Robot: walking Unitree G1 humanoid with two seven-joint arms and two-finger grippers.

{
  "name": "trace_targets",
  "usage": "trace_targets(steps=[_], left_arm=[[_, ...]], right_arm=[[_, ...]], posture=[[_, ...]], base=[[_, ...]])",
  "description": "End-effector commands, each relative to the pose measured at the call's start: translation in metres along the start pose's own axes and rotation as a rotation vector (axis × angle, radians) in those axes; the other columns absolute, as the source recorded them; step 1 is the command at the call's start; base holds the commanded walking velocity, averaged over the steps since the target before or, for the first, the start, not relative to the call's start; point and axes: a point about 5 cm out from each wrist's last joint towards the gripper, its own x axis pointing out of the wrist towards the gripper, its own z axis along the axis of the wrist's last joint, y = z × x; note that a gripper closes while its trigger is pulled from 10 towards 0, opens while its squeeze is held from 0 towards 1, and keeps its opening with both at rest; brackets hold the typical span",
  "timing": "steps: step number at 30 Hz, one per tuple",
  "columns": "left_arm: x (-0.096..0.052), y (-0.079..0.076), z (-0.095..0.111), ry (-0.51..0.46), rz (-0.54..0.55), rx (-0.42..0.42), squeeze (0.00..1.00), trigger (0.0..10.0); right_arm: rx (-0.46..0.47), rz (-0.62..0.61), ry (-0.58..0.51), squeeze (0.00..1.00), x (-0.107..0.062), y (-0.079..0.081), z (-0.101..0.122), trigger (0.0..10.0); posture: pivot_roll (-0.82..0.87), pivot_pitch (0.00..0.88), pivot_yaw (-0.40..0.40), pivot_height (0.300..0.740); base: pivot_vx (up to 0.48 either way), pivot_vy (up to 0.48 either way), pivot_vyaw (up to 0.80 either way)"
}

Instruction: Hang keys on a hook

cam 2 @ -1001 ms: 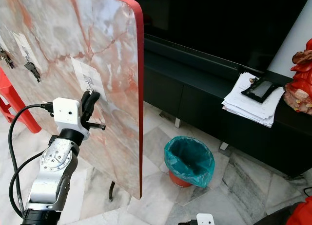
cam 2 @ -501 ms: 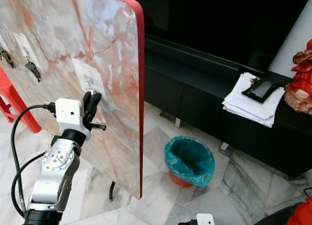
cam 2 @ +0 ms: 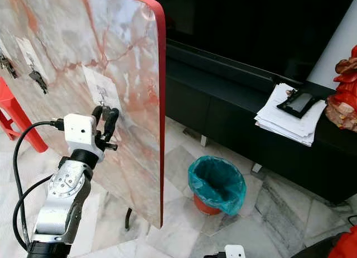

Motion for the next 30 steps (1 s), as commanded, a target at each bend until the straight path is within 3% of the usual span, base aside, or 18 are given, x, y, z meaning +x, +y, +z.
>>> trace_targets(steps=[1, 7, 14, 15, 16, 17, 19, 21, 22, 25, 27, 30], left_arm=[[-0.003, -0.006, -0.002, 0.013, -0.042, -0.018, 1.00, 10.0], [-0.020, 0.002, -0.033, 0.134, -0.088, 0.043, 1.00, 10.0], [-0.064, 0.014, -0.082, 0.356, -0.057, 0.067, 1.00, 10.0], [-0.069, 0.018, -0.091, 0.393, -0.032, 0.068, 0.91, 10.0], [-0.073, 0.020, -0.097, 0.417, -0.015, 0.069, 0.91, 10.0], [-0.082, 0.024, -0.111, 0.472, 0.017, 0.060, 0.00, 10.0], [-0.084, 0.026, -0.115, 0.488, 0.026, 0.055, 0.00, 10.0], [-0.113, 0.035, -0.152, 0.681, 0.080, 0.078, 0.00, 10.0], [-0.113, 0.035, -0.152, 0.681, 0.080, 0.078, 0.00, 10.0], [-0.132, 0.041, -0.172, 0.790, 0.139, 0.042, 0.00, 10.0], [-0.156, 0.049, -0.191, 0.943, 0.197, 0.059, 0.00, 10.0], [-0.167, 0.049, -0.198, 0.992, 0.215, 0.050, 0.00, 10.0]], right_arm=[[0.003, -0.002, 0.026, 0.00, -0.001, 0.000, -0.007, 10.0], [0.014, -0.008, 0.025, 0.00, -0.001, 0.000, -0.007, 10.0], [0.026, -0.017, 0.025, 0.00, -0.001, -0.001, -0.008, 10.0], [0.028, -0.018, 0.025, 0.00, -0.001, -0.002, -0.008, 10.0], [0.029, -0.019, 0.025, 0.00, -0.001, -0.002, -0.008, 10.0], [0.031, -0.021, 0.025, 0.00, -0.002, -0.002, -0.008, 10.0], [0.033, -0.022, 0.025, 0.00, -0.002, -0.002, -0.009, 10.0], [0.044, -0.026, 0.024, 0.00, -0.002, -0.001, -0.010, 10.0], [0.044, -0.026, 0.024, 0.00, -0.002, -0.001, -0.010, 10.0], [0.048, -0.025, 0.024, 0.00, -0.002, 0.000, -0.010, 10.0], [0.052, -0.025, 0.026, 0.00, -0.002, 0.001, -0.011, 10.0], [0.054, -0.025, 0.027, 0.00, -0.002, 0.002, -0.012, 10.0]], posture=[[-0.04, 0.041, -0.057, 0.740], [-0.04, 0.041, -0.053, 0.740], [-0.04, 0.041, -0.055, 0.740], [-0.03, 0.041, -0.058, 0.740], [-0.03, 0.041, -0.058, 0.740], [-0.04, 0.039, -0.055, 0.740], [-0.04, 0.039, -0.055, 0.740], [-0.05, 0.027, -0.045, 0.740], [-0.05, 0.027, -0.045, 0.740], [-0.05, 0.017, -0.041, 0.740], [-0.05, 0.010, -0.037, 0.740], [-0.05, 0.001, -0.030, 0.740]], base=[[0.000, 0.000, 0.00], [0.000, 0.000, 0.00], [0.000, 0.000, 0.00], [0.000, 0.000, 0.00], [0.000, 0.000, 0.00], [0.000, 0.000, 0.00], [0.000, 0.000, 0.00], [0.000, 0.000, 0.00], [0.000, 0.000, 0.00], [0.000, 0.000, 0.00], [0.000, 0.000, 0.00], [0.000, 0.000, 0.00]])
